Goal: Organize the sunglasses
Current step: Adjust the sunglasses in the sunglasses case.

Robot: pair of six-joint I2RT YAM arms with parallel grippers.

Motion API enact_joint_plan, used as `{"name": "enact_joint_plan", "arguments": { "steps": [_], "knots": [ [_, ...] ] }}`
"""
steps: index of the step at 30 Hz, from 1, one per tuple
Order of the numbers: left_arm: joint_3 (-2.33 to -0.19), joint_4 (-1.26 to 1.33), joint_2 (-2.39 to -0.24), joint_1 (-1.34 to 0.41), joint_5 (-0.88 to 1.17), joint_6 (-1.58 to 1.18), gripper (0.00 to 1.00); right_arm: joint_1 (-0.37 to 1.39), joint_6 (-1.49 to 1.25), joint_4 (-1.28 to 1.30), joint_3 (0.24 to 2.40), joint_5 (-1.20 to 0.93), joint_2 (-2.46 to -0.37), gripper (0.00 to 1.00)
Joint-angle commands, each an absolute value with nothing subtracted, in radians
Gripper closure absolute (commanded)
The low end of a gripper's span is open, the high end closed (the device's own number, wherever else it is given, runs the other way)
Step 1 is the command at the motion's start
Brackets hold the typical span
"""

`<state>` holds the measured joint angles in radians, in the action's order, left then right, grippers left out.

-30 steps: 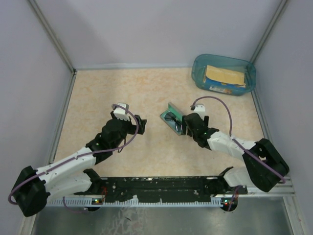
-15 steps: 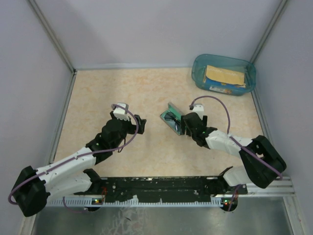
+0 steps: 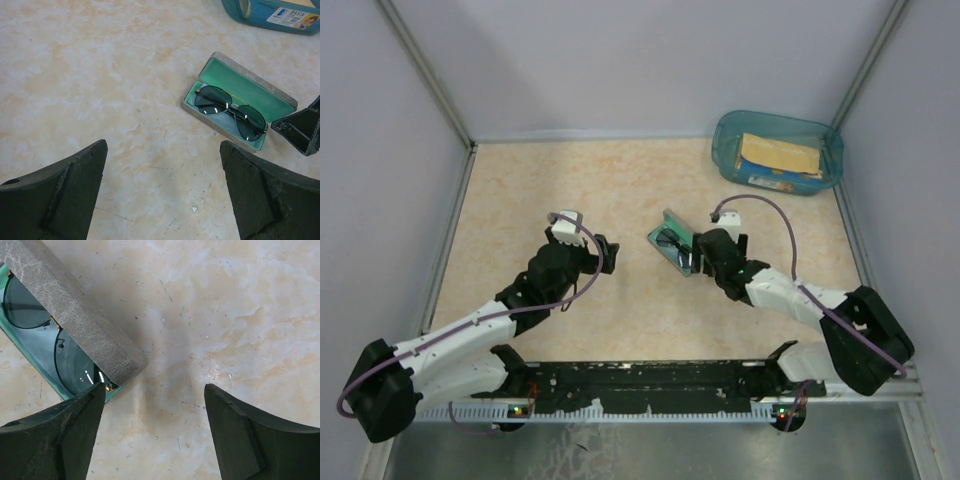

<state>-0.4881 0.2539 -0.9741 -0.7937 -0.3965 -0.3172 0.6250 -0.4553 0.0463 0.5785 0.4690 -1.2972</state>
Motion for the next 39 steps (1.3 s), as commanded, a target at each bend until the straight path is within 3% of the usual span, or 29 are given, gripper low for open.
{"name": "enact_joint_plan", "arguments": {
  "steps": [1, 39],
  "knots": [
    [-0.479, 0.278, -0.963, -0.79, -0.4, -0.314, 0.0, 0.618, -0.449, 0.068, 0.621, 0.53, -1.269, 0.2],
    [-0.479, 0.273, -0.952, -0.79, -0.406, -0.307, 0.0, 0.606, -0.407, 0.006, 0.668, 0.508, -1.392, 0.2]
  ]
}}
